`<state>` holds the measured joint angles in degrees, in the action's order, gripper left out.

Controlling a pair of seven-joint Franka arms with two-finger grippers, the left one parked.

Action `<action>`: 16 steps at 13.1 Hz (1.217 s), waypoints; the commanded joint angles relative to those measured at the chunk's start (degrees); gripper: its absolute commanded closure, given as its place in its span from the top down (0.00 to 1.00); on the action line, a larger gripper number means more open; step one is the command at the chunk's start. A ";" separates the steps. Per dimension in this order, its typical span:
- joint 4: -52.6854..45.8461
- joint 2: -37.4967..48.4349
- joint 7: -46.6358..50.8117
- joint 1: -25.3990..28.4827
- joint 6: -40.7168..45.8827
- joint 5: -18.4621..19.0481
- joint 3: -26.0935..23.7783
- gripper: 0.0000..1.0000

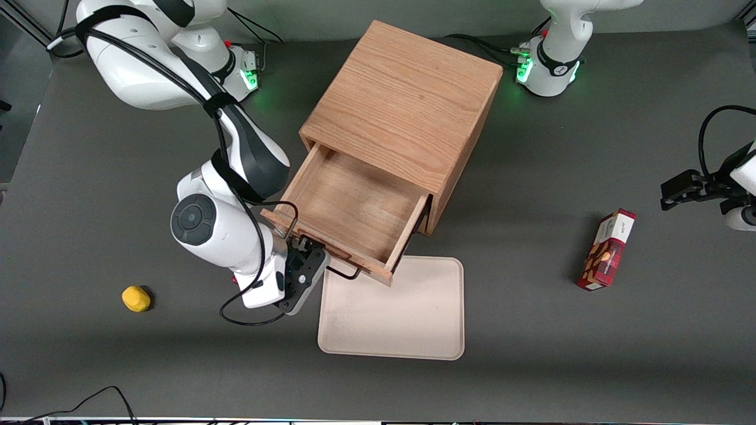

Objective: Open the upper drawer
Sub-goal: 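Pull the handle outward with the right gripper, sliding the drawer open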

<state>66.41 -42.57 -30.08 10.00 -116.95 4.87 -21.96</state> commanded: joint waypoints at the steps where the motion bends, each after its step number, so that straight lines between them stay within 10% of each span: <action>1: -3.65 -1.47 -0.33 0.46 0.06 1.11 0.95 1.00; 12: -4.63 -0.59 -2.17 -1.03 -3.73 0.23 1.66 1.00; 16: -2.71 7.21 9.30 -1.30 -0.13 -7.32 1.39 1.00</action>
<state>61.78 -40.79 -27.25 9.10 -119.89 -0.11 -20.08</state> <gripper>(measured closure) 0.000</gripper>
